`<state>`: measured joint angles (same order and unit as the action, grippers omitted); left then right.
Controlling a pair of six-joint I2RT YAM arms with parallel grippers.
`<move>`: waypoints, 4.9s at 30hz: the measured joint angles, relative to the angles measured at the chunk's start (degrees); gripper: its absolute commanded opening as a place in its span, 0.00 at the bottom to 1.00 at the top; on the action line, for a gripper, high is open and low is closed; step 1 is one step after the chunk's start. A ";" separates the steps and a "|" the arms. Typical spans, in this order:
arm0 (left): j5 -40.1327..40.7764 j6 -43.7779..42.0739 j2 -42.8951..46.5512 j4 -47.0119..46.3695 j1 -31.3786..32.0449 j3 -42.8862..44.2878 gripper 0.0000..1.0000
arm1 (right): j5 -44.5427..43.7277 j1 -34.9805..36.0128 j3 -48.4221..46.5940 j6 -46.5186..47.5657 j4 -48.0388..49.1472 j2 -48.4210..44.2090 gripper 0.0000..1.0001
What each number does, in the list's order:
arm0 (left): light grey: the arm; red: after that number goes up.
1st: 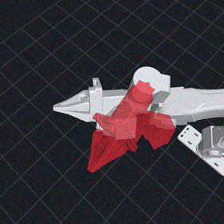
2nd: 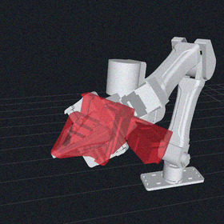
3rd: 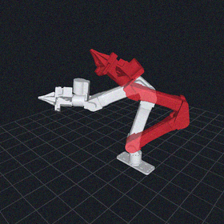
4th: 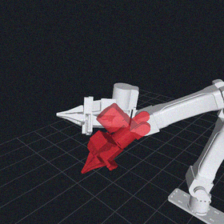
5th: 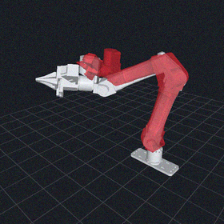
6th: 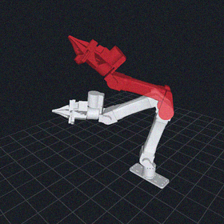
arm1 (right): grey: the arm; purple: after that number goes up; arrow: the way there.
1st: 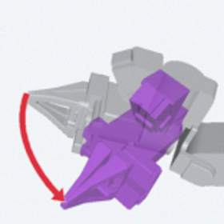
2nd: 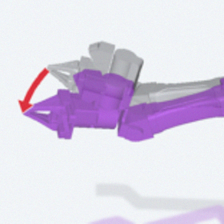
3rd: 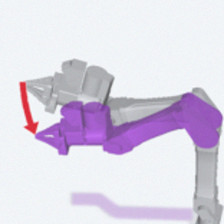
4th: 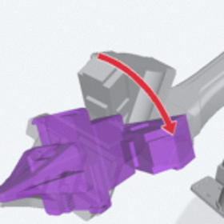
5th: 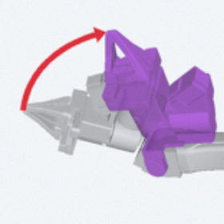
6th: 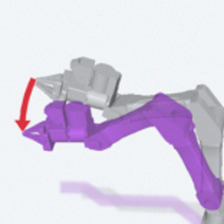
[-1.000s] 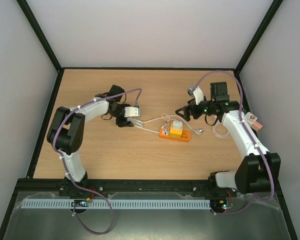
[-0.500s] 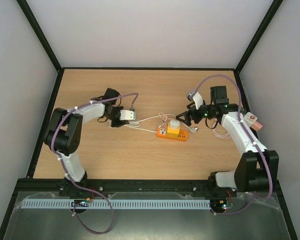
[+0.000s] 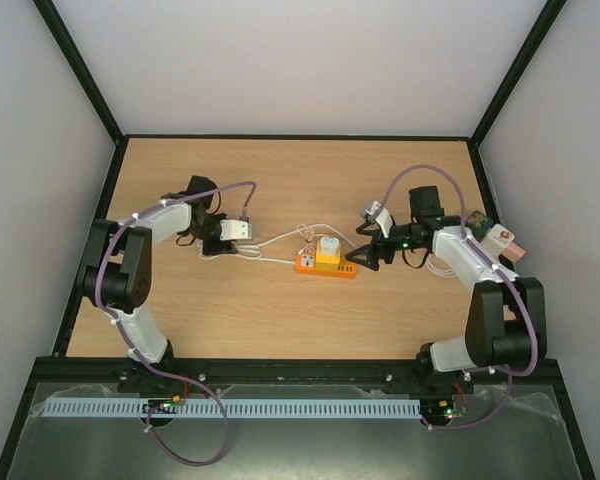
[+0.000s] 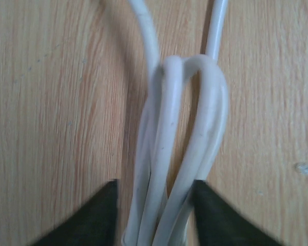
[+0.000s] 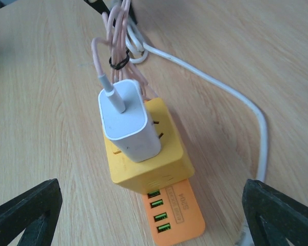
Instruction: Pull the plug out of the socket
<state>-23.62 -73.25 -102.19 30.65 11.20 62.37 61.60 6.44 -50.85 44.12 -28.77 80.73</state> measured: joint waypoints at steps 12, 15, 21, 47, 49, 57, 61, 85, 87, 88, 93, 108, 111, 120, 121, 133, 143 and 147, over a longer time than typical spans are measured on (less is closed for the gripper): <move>-9.51 12.39 3.04 7.34 1.79 10.43 0.94 | 0.13 3.85 6.64 1.16 9.51 2.89 0.93; -12.79 17.29 6.36 6.38 5.27 11.32 0.92 | -0.20 4.55 6.67 0.94 11.98 2.93 0.92; -17.27 23.85 7.28 5.18 12.24 14.40 0.90 | -2.29 7.56 6.67 0.33 16.33 3.67 0.91; -25.07 24.17 13.77 7.43 2.78 9.57 0.80 | -9.77 19.85 2.23 -3.28 23.67 10.95 0.58; -25.66 23.08 14.23 7.89 2.78 8.35 0.80 | -9.66 21.16 1.25 -4.50 25.40 12.50 0.58; -26.45 20.87 14.36 8.55 4.39 6.25 0.81 | -9.22 22.84 -1.16 -7.87 29.09 16.00 0.86; -25.79 20.79 14.36 7.48 7.26 6.03 0.84 | -8.41 22.84 -0.66 -8.72 30.27 15.93 0.89; -20.94 18.91 7.34 -0.35 15.91 5.92 0.65 | -7.34 22.99 8.48 -17.00 48.74 16.81 0.70; -20.41 18.23 6.47 -0.68 16.17 5.92 0.62 | -7.32 23.19 8.48 -16.94 48.81 16.90 0.68; -20.20 18.14 6.19 -0.85 16.26 5.92 0.61 | -7.32 23.23 8.48 -16.92 48.85 16.90 0.67; -19.21 18.14 5.90 -2.97 17.07 4.98 0.54 | -7.54 23.58 8.48 -16.04 49.22 16.90 0.61; -18.08 18.86 5.95 -6.21 18.05 3.26 0.27 | -7.54 24.02 9.73 -14.29 52.00 17.14 0.46; -18.05 18.84 5.97 -5.51 18.10 3.50 0.25 | -7.50 24.06 10.36 -14.14 53.13 17.16 0.42; -17.86 18.95 5.97 -0.33 18.14 5.66 0.22 | -7.06 24.59 11.96 -15.13 56.63 17.14 0.35; -17.86 19.04 5.97 0.02 18.16 5.86 0.21 | -6.97 24.63 12.11 -15.41 57.05 17.14 0.34; -20.94 19.93 7.61 2.25 17.31 9.79 0.20 | -7.34 24.61 12.35 -16.35 58.23 17.73 0.29; -24.68 21.24 9.40 2.38 11.15 9.79 0.21 | -7.48 24.55 12.28 -16.26 58.23 17.81 0.31; -24.74 22.91 9.86 2.08 6.27 10.60 0.21 | -7.41 24.55 12.22 -16.24 58.21 17.86 0.32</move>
<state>-48.36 -50.35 -92.33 32.73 17.47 72.97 54.19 30.98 -38.63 27.88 29.43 98.59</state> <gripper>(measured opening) 0.300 0.614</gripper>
